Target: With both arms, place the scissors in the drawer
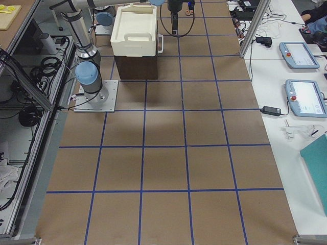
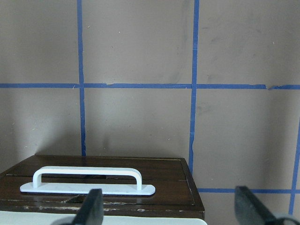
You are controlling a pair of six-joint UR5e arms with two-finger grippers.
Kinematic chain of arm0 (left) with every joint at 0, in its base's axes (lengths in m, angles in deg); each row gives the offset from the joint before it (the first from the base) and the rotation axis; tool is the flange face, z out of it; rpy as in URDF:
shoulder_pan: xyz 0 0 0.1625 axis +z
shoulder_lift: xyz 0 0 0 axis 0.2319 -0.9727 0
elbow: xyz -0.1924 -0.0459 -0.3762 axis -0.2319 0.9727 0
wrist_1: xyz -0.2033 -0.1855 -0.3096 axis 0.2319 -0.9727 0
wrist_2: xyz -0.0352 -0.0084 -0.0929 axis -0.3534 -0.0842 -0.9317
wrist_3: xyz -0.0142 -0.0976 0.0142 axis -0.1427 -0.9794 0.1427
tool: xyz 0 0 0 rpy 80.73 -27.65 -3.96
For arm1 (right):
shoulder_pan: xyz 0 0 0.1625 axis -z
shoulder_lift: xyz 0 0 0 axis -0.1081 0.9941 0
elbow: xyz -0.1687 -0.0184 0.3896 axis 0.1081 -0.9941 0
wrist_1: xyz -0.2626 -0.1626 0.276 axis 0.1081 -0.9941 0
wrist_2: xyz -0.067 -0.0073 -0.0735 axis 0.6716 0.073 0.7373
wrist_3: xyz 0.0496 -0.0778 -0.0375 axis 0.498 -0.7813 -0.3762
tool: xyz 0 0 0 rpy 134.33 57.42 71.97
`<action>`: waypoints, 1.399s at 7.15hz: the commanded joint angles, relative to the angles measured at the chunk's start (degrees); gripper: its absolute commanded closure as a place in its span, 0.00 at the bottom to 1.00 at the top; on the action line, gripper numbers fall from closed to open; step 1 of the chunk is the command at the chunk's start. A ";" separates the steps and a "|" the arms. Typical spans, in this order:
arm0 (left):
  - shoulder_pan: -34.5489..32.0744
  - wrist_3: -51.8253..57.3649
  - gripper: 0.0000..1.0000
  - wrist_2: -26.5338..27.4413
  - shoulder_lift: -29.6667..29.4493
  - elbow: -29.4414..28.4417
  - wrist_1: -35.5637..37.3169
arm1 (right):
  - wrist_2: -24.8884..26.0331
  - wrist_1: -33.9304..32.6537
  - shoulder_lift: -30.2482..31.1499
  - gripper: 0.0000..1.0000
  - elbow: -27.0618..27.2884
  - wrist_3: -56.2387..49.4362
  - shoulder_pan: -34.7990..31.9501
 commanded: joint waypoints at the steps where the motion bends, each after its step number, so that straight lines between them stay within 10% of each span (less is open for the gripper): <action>1: 0.00 0.04 0.00 0.09 -0.46 0.02 -0.05 | 0.01 0.25 -0.18 0.00 0.06 0.00 0.01; 4: 0.09 0.21 0.00 0.17 -0.56 -0.06 0.12 | -0.69 0.08 -2.01 0.00 0.06 0.00 0.01; 10: 16.24 48.07 0.00 0.00 -5.99 3.19 3.89 | -5.67 -0.53 -6.42 0.00 -0.64 -7.78 -1.48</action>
